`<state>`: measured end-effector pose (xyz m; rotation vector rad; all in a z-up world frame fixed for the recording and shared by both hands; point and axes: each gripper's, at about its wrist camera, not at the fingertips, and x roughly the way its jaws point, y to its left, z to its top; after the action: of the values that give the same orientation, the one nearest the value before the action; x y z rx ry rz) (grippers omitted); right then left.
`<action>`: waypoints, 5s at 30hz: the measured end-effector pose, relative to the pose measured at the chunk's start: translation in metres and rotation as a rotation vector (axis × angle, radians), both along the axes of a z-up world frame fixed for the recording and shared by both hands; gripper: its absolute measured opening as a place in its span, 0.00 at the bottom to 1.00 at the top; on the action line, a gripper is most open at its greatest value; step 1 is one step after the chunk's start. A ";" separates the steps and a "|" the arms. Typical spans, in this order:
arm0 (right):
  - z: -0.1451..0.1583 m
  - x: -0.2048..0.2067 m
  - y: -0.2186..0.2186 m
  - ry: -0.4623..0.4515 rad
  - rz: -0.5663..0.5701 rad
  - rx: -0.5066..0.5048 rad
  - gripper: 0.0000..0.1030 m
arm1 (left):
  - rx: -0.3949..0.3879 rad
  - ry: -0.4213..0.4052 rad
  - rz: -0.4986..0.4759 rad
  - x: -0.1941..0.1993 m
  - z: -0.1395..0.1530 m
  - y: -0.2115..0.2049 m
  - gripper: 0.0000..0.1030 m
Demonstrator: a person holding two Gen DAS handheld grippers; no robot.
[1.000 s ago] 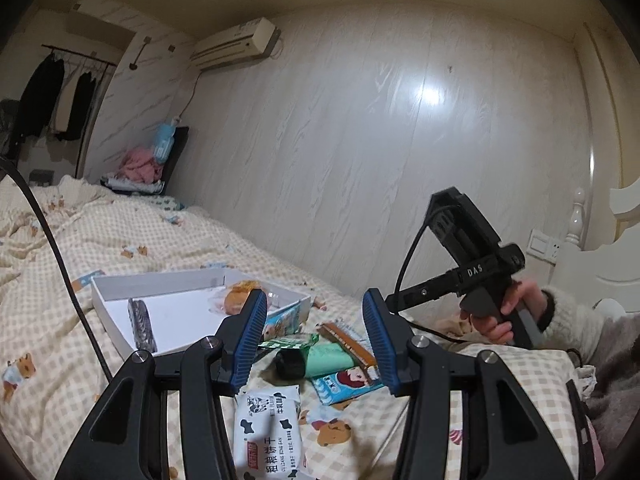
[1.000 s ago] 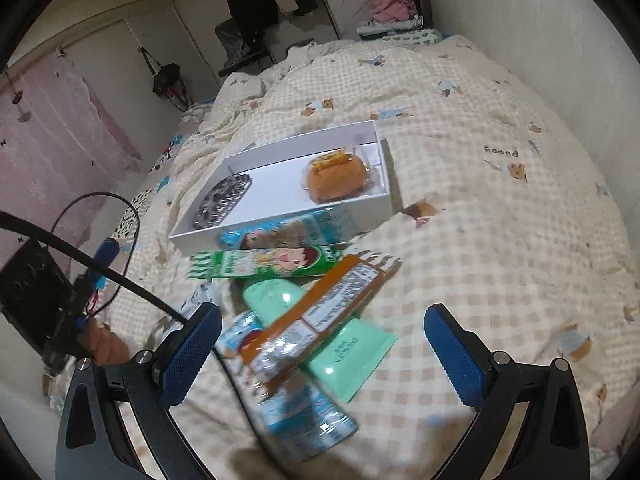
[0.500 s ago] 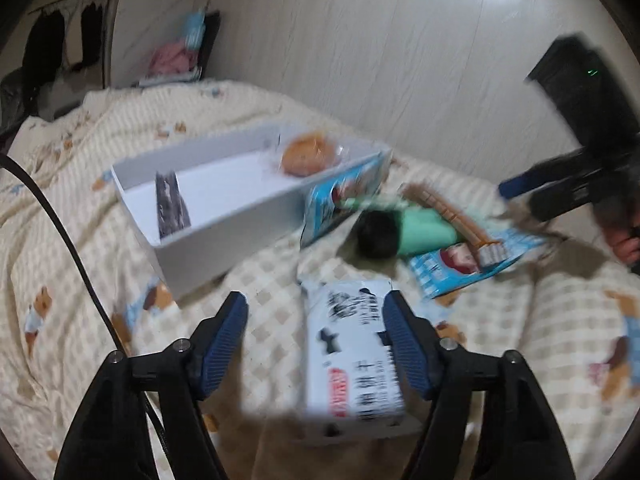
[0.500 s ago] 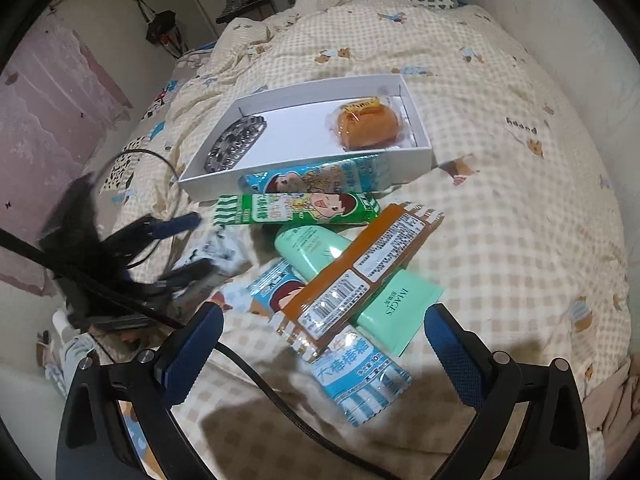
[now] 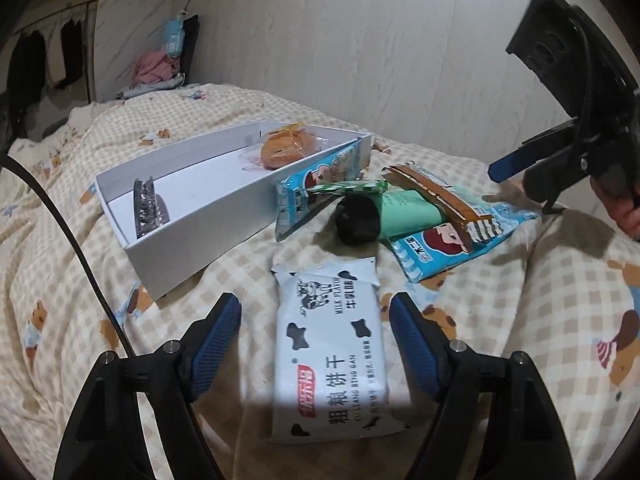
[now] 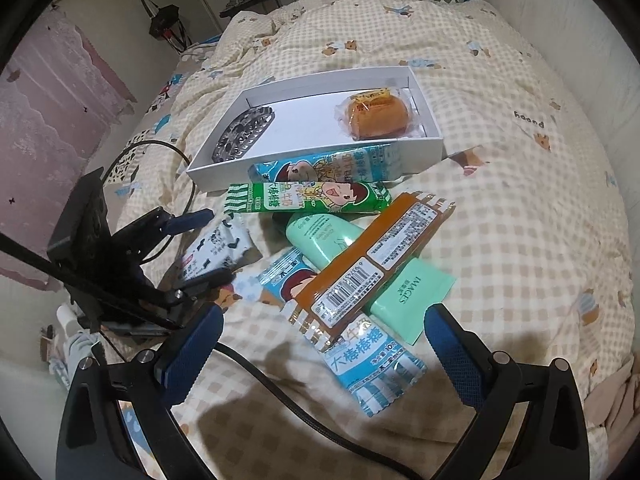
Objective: Organize objects
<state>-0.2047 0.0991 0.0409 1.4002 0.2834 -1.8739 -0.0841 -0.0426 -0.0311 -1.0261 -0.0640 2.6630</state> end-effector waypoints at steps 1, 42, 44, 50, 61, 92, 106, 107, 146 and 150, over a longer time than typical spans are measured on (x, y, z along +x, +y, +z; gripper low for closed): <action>-0.002 -0.002 0.000 -0.024 -0.015 0.000 0.99 | -0.011 0.013 -0.012 0.002 -0.001 0.003 0.63; 0.002 -0.038 -0.007 0.038 -0.086 -0.003 0.11 | 0.139 0.022 0.037 0.005 0.010 -0.022 0.51; 0.003 -0.046 -0.003 0.040 -0.107 -0.013 0.11 | 0.146 0.027 0.052 0.006 0.011 -0.025 0.51; 0.006 -0.067 0.014 0.066 -0.153 -0.022 0.11 | 0.149 0.035 0.058 0.010 0.013 -0.028 0.51; -0.003 -0.092 0.046 0.005 -0.229 -0.027 0.12 | 0.130 0.015 0.047 0.008 0.008 -0.023 0.51; -0.012 -0.062 -0.004 0.367 -0.092 0.235 0.34 | 0.017 -0.077 0.059 0.001 -0.003 -0.011 0.50; 0.011 -0.062 -0.001 0.213 -0.121 -0.068 0.34 | 0.138 0.147 0.086 0.022 0.033 -0.031 0.49; 0.010 -0.064 -0.004 0.193 -0.117 -0.104 0.34 | 0.144 0.161 0.084 0.020 0.035 -0.030 0.49; 0.003 -0.106 -0.121 0.323 -0.094 -0.100 0.34 | 0.115 0.075 0.381 -0.143 0.026 -0.080 0.49; -0.017 -0.105 -0.124 0.303 -0.071 -0.067 0.34 | 0.008 0.114 0.378 -0.136 0.022 -0.066 0.49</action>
<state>-0.3100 -0.0251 0.0241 1.0924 0.3202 -2.1347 -0.2202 -0.1091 -0.0093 -0.9355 -0.2697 3.0512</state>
